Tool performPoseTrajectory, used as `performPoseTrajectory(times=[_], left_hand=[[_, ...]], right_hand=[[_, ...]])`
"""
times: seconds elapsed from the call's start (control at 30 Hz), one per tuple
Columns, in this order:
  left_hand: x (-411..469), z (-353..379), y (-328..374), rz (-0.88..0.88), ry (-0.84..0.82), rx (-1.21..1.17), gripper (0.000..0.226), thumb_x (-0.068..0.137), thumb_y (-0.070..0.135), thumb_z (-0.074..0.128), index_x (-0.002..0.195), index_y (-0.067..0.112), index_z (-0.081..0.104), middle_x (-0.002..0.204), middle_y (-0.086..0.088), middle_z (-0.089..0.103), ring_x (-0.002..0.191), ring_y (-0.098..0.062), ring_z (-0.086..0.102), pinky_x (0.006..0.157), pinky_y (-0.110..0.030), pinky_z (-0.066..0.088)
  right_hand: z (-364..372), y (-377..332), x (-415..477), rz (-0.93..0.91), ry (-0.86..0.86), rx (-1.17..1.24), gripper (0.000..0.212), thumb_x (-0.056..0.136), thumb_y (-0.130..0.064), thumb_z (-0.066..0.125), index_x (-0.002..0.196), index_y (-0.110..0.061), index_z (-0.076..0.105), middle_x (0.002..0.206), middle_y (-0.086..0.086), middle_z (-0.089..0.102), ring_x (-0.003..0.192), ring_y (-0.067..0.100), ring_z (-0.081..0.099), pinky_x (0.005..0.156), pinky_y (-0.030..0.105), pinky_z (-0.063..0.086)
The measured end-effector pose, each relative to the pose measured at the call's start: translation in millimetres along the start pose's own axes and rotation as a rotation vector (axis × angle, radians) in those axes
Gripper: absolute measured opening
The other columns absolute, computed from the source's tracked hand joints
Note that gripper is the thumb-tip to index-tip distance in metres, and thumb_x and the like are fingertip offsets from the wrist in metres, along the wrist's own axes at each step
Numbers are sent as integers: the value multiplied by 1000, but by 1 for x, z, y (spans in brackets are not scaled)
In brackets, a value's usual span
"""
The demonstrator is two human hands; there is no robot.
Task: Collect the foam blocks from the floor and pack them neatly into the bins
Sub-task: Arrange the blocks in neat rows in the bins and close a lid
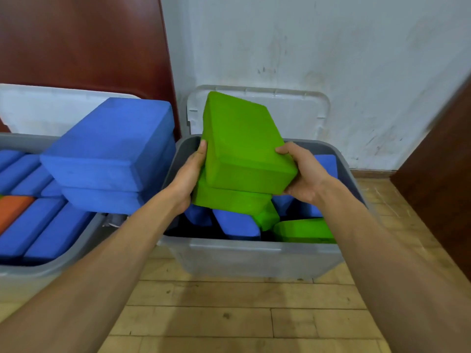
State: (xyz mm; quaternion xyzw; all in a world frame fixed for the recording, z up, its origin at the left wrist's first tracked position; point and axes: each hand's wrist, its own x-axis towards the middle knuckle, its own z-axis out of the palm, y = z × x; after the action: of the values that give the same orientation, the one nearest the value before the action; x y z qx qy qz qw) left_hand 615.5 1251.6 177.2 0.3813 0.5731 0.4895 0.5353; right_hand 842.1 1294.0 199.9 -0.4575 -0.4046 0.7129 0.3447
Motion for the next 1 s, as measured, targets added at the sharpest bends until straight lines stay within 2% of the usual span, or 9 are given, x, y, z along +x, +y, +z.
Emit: performPoseTrajectory(times=[0.17,0.27,0.33,0.4,0.47,0.53,0.63,0.77,1.0], left_hand=[[-5,14,8,33,11,-78,45,98,56,29,86,43,70,86,20,73,82,1,68,83,-26,49],[-9,15,13,46,133,-6,35,100,49,35,96,34,66,99,12,69,91,-7,62,90,-30,45],[-8,16,15,81,176,194,32,101,42,37,111,25,63,123,-2,62,104,-16,57,98,-33,41],[-9,16,20,135,150,318,31,101,37,36,100,23,64,118,-8,64,95,-17,59,89,-35,47],[-11,16,29,17,17,207,44,94,59,39,92,25,67,94,-5,66,79,-17,60,74,-33,50],[-12,11,32,-121,-170,114,68,68,83,51,107,29,68,92,0,68,88,-19,64,81,-38,52],[-11,10,15,-165,-184,51,85,54,63,80,130,36,53,118,5,69,105,-20,67,91,-45,51],[-19,14,-7,-236,-128,-104,51,74,50,66,123,39,58,112,4,71,103,-25,65,75,-40,50],[-33,15,-13,-191,-21,-196,34,81,52,58,112,40,61,111,3,71,106,-28,63,88,-52,48]], right_hand=[[14,-5,4,-68,102,-138,36,82,-43,58,110,-21,53,73,-2,58,39,5,53,57,26,45],[14,0,-2,-69,148,-176,60,75,-49,62,125,-18,45,96,1,57,66,11,59,66,32,49],[9,7,-10,-83,174,-201,47,86,-42,57,125,-20,44,104,-2,59,83,14,58,73,34,47],[2,10,-17,-98,175,-186,40,90,-37,55,125,-20,46,108,-1,61,86,13,59,70,32,46],[-2,14,-21,-137,171,-209,38,91,-34,56,126,-18,47,111,-1,62,87,10,61,68,30,47],[-2,22,-23,-184,175,-249,44,90,-33,61,129,-18,47,116,-1,63,93,9,64,76,29,50],[-2,33,-21,-224,140,-252,55,87,-39,66,134,-21,44,120,0,64,103,10,65,94,32,51],[-4,36,-14,-234,150,-305,51,90,-48,58,134,-27,46,124,0,61,110,10,61,102,39,46],[6,35,-5,-317,168,-356,35,100,-50,29,122,-46,56,132,-15,57,125,7,50,112,41,35]])
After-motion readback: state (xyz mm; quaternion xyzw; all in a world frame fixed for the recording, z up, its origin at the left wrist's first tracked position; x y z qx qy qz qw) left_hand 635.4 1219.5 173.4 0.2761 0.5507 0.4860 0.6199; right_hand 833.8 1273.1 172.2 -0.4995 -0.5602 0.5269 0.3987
